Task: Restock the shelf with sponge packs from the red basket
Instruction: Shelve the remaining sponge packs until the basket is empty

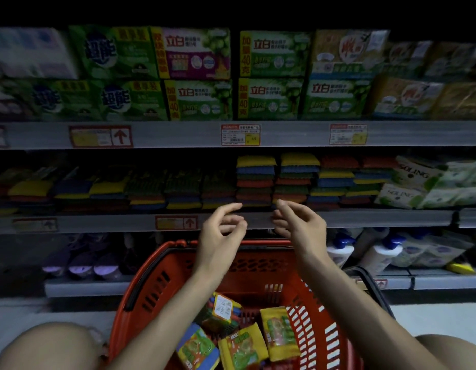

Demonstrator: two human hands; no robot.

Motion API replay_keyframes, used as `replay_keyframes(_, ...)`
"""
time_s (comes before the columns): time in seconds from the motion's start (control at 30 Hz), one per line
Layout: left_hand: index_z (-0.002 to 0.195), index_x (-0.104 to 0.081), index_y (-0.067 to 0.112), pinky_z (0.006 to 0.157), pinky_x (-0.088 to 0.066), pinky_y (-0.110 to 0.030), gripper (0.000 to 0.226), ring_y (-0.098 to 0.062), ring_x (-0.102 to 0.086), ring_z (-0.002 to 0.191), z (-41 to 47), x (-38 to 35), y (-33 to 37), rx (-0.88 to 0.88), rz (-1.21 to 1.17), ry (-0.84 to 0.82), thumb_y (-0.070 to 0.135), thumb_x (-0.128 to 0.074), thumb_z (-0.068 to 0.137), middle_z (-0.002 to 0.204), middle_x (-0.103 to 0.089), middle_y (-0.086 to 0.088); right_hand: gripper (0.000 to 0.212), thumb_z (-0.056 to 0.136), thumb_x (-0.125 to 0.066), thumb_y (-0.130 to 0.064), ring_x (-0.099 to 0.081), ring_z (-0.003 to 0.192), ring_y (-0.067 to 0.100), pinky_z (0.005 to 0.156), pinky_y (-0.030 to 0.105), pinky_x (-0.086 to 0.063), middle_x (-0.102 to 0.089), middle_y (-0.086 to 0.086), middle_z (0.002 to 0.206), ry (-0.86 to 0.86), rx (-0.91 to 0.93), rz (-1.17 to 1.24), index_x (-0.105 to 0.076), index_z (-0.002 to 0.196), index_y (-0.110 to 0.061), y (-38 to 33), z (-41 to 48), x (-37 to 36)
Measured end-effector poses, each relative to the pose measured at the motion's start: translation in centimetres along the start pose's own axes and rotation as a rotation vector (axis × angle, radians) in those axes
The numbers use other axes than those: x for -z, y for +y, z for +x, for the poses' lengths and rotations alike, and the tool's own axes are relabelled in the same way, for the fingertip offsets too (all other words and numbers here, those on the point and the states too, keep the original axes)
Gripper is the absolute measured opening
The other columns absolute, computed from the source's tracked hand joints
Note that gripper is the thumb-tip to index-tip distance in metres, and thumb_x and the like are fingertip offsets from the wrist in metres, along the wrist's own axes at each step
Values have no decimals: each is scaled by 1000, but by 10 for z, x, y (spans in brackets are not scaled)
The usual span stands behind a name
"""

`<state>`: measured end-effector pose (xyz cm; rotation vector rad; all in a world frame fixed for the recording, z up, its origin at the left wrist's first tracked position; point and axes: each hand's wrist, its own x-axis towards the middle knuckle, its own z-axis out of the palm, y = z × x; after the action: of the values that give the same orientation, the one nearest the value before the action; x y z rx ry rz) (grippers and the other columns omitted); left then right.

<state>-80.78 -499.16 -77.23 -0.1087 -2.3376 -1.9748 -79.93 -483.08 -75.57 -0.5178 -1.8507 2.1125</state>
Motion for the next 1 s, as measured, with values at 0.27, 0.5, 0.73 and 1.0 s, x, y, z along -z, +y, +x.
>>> replay_keyframes(0.27, 133, -60, 40, 99, -47, -25, 41, 4, -54, 120, -34, 42, -7, -113, 354, -190, 29, -70, 95, 126, -57, 19, 49, 85, -80, -44, -61, 120, -3, 101, 26, -50, -68, -17, 127, -402, 206, -463, -66, 131, -32, 10, -33, 25)
replay_keyframes(0.5, 142, -53, 39, 108, -42, -30, 51, -5, -50, 127, -57, 76, -44, -132, 654, -336, 40, -66, 93, 132, -49, 18, 70, 80, -81, -48, -54, 130, 10, 110, 26, -42, -57, -7, 141, -593, 233, -950, -56, 142, -29, 52, -45, 35)
replay_keyframes(0.73, 144, -53, 35, 103, -45, -40, 51, -17, -52, 125, -70, 106, -89, -173, 1047, -414, 39, -62, 94, 134, -52, 11, 82, 83, -71, -56, -52, 131, 27, 106, 38, -45, -50, 5, 145, -789, 245, -1356, -43, 151, -22, 109, -47, 37)
replay_keyframes(1.0, 122, -71, 23, 101, -47, -50, 49, -28, -66, 105, -81, 151, -128, -362, 1341, -394, 36, -45, 82, 114, -68, -4, 82, 86, -68, -55, -47, 134, 32, 106, 40, -43, -46, 7, 148, -1015, 242, -1600, -34, 155, -26, 165, -53, 22)
